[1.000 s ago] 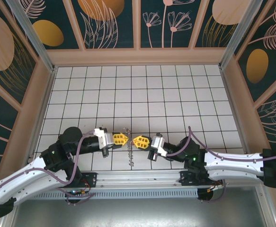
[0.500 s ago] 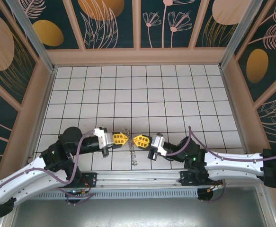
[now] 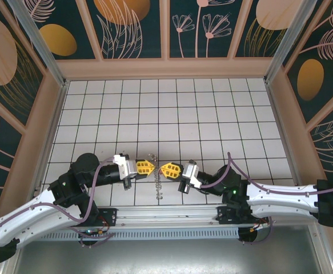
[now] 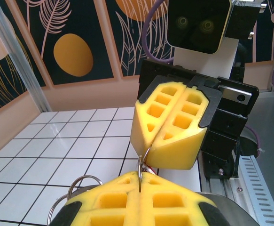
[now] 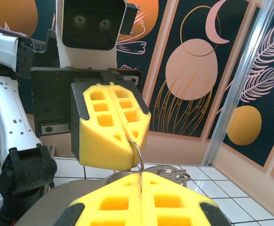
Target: Put the keys on the keyring
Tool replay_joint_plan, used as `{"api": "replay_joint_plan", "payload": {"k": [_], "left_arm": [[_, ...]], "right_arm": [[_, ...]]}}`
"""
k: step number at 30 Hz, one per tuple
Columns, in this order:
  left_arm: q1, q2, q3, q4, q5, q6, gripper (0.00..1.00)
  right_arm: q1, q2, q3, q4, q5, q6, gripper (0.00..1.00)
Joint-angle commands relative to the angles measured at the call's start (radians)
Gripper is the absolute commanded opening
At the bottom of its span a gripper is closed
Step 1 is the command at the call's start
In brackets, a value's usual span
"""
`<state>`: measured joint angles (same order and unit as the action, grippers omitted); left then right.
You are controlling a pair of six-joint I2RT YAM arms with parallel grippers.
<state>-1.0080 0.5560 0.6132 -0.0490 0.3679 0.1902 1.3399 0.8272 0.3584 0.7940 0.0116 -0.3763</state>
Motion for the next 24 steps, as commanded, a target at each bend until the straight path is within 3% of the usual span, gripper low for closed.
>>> {"api": "replay_joint_plan", "payload": {"k": [1, 24], "left_arm": [[-0.004, -0.011, 0.004, 0.033, 0.003, 0.014, 0.0], [-0.004, -0.011, 0.005, 0.033, 0.002, 0.014, 0.0]], "right_arm": [[0.004, -0.018, 0.03, 0.033, 0.034, 0.008, 0.0], [0.004, -0.009, 0.033, 0.044, 0.012, 0.015, 0.0]]}}
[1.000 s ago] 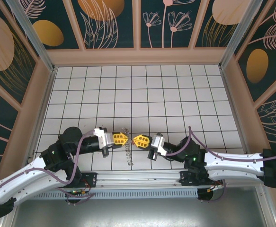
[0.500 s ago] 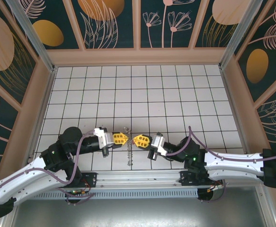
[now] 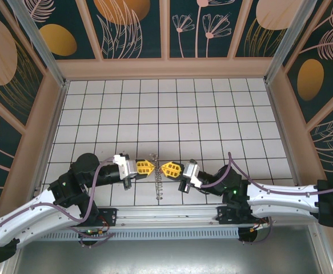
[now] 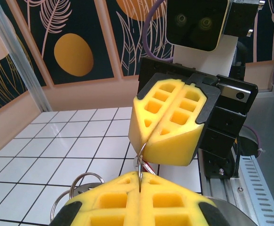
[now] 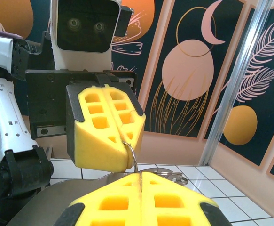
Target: Put the keys on the keyring
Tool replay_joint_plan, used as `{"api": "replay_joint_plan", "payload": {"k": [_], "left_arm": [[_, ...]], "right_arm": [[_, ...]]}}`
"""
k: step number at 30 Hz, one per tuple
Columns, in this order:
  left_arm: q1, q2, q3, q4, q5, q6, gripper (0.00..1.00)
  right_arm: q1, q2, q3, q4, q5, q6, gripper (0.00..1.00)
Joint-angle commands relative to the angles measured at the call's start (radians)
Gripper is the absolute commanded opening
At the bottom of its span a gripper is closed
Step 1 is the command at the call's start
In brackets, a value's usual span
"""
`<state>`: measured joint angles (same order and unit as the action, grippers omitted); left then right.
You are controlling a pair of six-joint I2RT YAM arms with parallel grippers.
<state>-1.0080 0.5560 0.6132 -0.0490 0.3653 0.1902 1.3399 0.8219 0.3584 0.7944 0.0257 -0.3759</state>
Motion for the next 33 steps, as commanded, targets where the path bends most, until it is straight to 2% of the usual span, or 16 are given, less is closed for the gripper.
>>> {"api": "replay_joint_plan", "payload": {"k": [1, 33], "left_arm": [[-0.004, -0.011, 0.005, 0.034, 0.003, 0.014, 0.0], [-0.004, 0.003, 0.01, 0.029, -0.025, 0.019, 0.0]], "right_arm": [[0.004, -0.003, 0.033, 0.043, -0.003, 0.016, 0.0], [0.003, -0.004, 0.027, 0.038, -0.006, 0.028, 0.0]]}}
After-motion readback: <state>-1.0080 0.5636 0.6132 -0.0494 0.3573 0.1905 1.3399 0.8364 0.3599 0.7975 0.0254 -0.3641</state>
